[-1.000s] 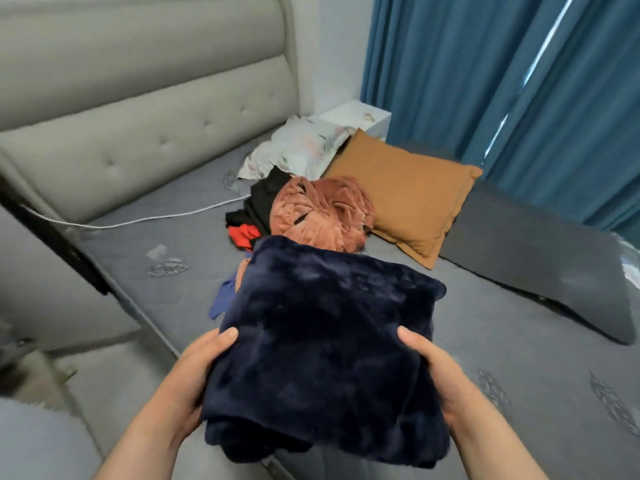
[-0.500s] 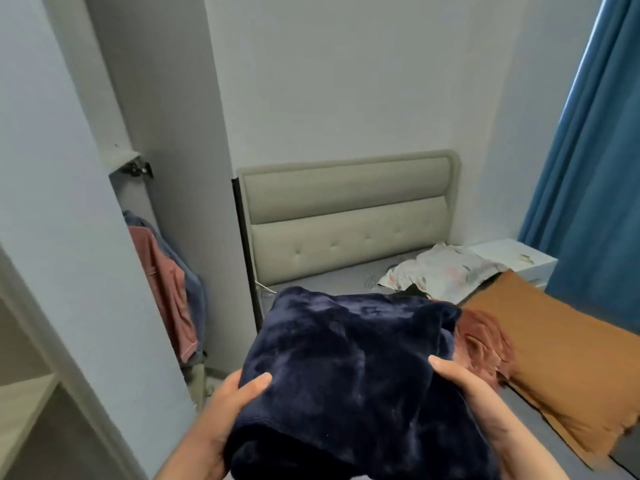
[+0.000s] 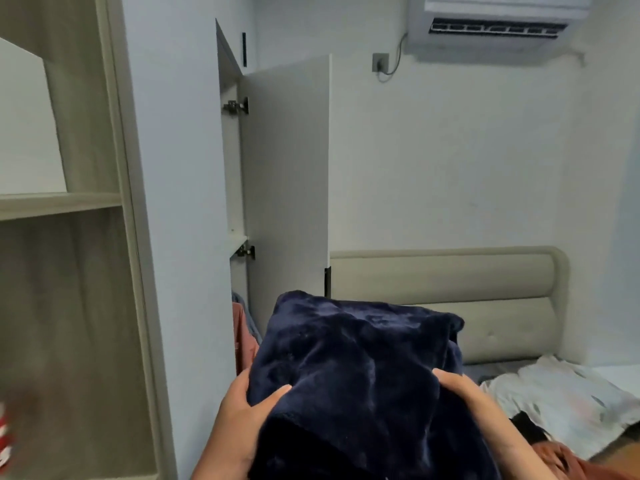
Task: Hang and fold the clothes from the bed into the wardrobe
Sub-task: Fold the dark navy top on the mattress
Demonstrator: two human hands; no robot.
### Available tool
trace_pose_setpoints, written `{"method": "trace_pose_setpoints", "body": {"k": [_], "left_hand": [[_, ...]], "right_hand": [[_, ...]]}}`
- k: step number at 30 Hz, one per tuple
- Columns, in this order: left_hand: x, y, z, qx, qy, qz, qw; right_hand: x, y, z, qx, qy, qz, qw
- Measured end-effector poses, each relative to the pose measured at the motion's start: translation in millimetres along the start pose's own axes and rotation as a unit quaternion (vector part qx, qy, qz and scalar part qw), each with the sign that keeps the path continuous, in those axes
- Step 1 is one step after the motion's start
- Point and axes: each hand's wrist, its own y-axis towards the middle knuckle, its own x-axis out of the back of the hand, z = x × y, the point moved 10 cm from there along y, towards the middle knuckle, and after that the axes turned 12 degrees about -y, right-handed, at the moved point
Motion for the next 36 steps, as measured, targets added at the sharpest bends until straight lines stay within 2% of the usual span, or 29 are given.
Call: {"method": "trace_pose_setpoints", "body": {"k": [4,7,13,16,25,36], "left_hand": [[-12.1,34.7,-25.7,-0.065,0.01,0.022,0.998],[-7.1,66.7,-41.0,-0.087,0.001,-0.011,0.996],[-6.5,144.5,-57.7,-0.145,0.017,-0.06,0.988],[-6.5,197.6,-51.9,-0.175,0.018,-0.088,0.981],[-3.2,362.5,-65.3,-0.255,0.046,-0.154,0.953],[12.7,453.8,-92.3,-0.32,0.08,-0.214,0.92]], "right_hand": [[-19.2,19.7,38.0,0.038,0.02,-0.013,0.999],[-38.4,53.8,58.2,0.057,0.053,0.012,0.997],[-67.6,148.0,94.6,0.109,0.035,0.012,0.993],[-78.8,205.2,102.2,0.127,0.02,-0.003,0.992],[-135.7,387.8,138.8,0.169,0.045,0.047,0.983],[-191.4,484.3,195.8,0.242,0.046,0.055,0.968]]}}
